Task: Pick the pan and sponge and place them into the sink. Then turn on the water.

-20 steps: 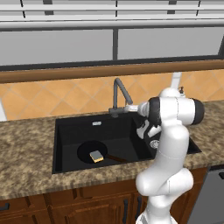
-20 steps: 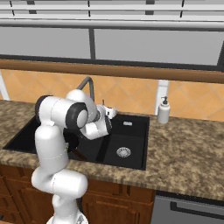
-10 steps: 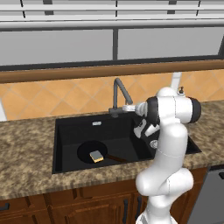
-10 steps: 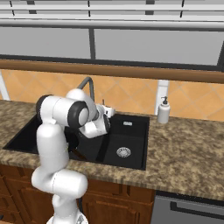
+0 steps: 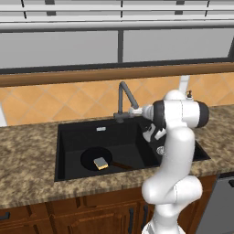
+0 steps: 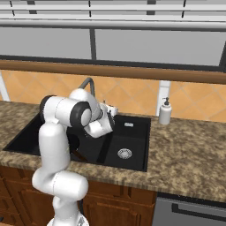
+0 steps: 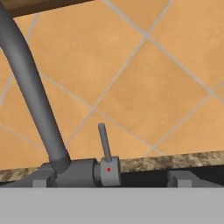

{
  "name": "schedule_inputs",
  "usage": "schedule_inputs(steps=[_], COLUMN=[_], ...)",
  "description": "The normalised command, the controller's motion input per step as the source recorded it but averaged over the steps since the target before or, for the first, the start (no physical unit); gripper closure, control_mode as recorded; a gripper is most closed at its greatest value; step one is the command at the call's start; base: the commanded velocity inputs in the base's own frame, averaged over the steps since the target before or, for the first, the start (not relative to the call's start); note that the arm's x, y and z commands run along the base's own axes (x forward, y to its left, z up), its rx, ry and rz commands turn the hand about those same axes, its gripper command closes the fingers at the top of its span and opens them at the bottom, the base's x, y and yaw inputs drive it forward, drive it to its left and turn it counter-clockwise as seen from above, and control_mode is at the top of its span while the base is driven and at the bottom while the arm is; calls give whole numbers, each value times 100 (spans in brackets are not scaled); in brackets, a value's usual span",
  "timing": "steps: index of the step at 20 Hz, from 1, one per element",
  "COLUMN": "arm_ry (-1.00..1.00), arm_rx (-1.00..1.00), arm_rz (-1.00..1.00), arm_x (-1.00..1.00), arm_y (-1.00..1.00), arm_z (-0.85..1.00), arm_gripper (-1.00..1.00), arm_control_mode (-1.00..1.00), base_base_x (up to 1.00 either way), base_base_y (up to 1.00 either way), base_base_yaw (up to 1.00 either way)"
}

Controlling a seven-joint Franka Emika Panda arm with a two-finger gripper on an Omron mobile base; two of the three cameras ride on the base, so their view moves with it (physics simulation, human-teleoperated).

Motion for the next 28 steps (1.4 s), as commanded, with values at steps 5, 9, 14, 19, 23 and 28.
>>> schedule_inputs(steps=[5, 9, 14, 19, 23, 28], arm_ry=[-5, -4, -2, -1, 0, 0], arm_rx=[1, 0, 0, 0, 0, 0], arm_rz=[2, 2, 1, 0, 0, 0], arm_x=[13, 16, 15, 21, 19, 18], arm_y=[-10, -2, 0, 0, 0, 0], arm_z=[-26, -29, -25, -15, -3, -2], arm_gripper=[-100, -100, -100, -100, -100, -100], arm_control_mode=[-100, -100, -100, -100, -100, -100], base_base_x=[0, 0, 0, 0, 0, 0], base_base_y=[0, 0, 0, 0, 0, 0], base_base_yaw=[0, 0, 0, 0, 0, 0])
